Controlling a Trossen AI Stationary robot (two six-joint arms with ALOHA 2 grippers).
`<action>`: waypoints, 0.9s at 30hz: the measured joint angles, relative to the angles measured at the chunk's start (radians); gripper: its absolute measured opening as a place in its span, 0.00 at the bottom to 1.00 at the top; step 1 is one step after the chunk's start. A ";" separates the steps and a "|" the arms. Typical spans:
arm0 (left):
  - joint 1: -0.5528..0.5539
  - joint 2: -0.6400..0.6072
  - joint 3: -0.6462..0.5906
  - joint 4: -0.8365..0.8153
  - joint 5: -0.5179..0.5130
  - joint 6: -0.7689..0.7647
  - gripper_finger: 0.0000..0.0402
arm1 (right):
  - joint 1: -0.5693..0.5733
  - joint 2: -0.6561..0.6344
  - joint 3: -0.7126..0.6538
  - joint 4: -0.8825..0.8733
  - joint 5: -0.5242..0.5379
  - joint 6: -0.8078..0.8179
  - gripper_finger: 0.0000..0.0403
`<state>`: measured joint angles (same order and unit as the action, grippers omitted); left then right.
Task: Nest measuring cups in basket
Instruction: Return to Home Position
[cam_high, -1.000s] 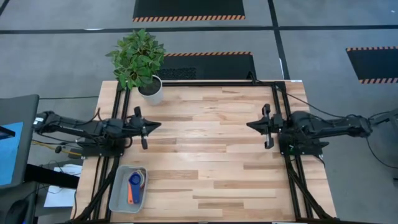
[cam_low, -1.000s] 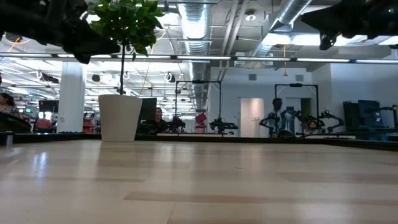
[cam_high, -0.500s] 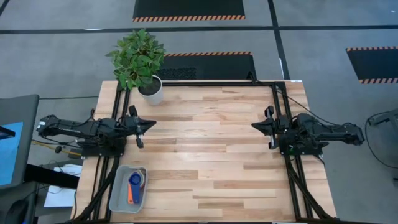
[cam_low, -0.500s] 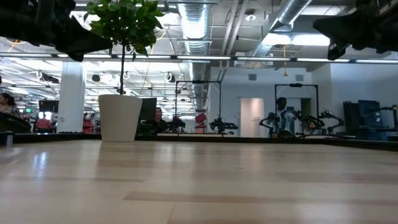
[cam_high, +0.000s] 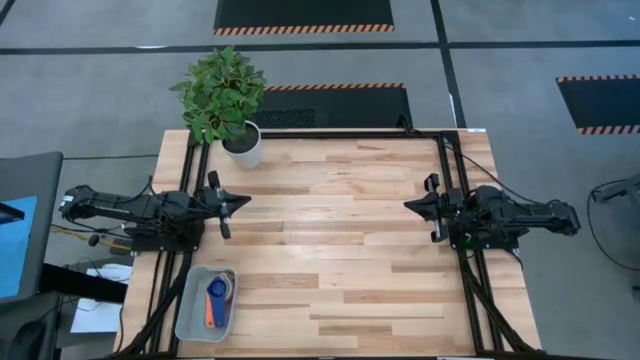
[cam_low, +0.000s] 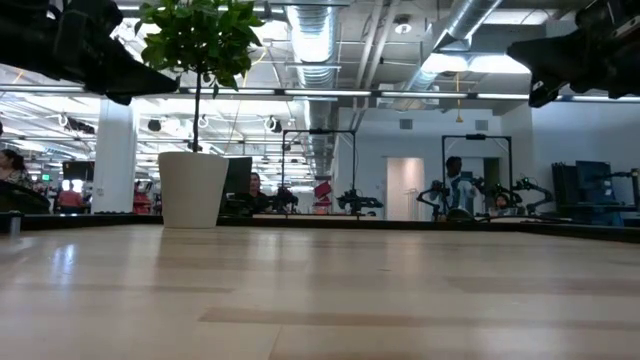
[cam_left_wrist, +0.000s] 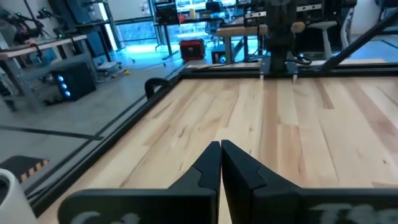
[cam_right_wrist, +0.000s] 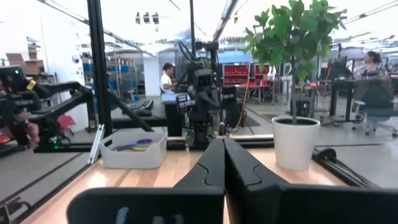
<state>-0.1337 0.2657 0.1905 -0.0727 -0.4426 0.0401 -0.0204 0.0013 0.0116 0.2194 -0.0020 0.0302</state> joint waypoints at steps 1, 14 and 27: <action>0.000 0.000 0.000 -0.001 -0.003 0.000 0.00 | 0.000 0.000 0.000 0.001 0.001 -0.001 0.03; 0.000 0.000 -0.142 0.223 0.012 -0.004 0.00 | -0.047 0.000 0.000 -0.006 0.002 0.014 0.02; 0.004 -0.267 -0.138 0.014 -0.002 0.055 0.00 | -0.055 0.000 0.000 -0.030 0.002 0.075 0.03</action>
<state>-0.1298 -0.0014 0.0525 -0.0588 -0.4447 0.0947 -0.0750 0.0017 0.0120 0.1893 -0.0002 0.1051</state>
